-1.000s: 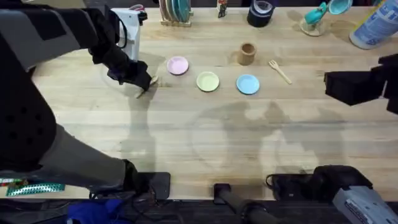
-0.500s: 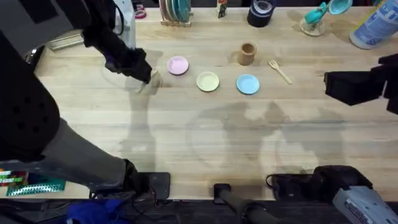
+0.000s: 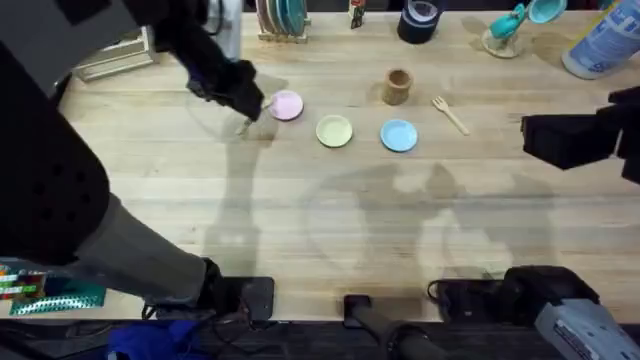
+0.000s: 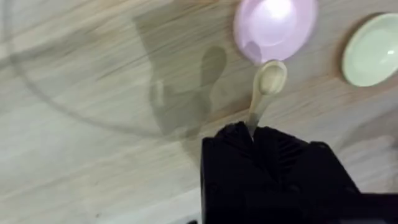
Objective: Pick up a utensil and set it on the pink plate, then put the other utensil in the container.
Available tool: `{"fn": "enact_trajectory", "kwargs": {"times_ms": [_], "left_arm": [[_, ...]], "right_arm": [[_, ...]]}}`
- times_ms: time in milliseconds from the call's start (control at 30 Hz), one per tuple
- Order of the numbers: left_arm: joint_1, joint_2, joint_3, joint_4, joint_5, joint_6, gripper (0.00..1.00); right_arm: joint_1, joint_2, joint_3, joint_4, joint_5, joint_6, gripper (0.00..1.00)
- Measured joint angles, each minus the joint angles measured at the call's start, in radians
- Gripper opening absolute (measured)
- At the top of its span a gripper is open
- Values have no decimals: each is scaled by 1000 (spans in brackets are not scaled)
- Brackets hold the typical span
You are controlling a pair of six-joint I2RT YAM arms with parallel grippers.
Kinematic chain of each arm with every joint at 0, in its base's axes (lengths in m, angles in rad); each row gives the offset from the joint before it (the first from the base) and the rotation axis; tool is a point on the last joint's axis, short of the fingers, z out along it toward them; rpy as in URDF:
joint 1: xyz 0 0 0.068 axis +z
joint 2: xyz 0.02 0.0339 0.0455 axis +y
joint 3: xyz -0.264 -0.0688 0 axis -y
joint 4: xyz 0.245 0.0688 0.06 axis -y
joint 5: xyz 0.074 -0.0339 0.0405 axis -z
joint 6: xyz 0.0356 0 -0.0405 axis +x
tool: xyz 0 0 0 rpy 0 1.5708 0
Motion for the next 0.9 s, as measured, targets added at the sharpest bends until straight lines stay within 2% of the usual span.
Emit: {"fn": "enact_trajectory", "kwargs": {"times_ms": [200,533,667,900], "left_arm": [[-97,0,0,48,1,-27,41],[-189,0,0,149,-7,-61,40],[-206,0,0,180,-16,-81,40],[-205,0,0,209,-49,-119,40]], "right_arm": [[0,0,0,0,0,0,998],[0,0,0,0,0,0,998],[0,0,0,0,0,0,998],[0,0,0,0,0,0,997]]}}
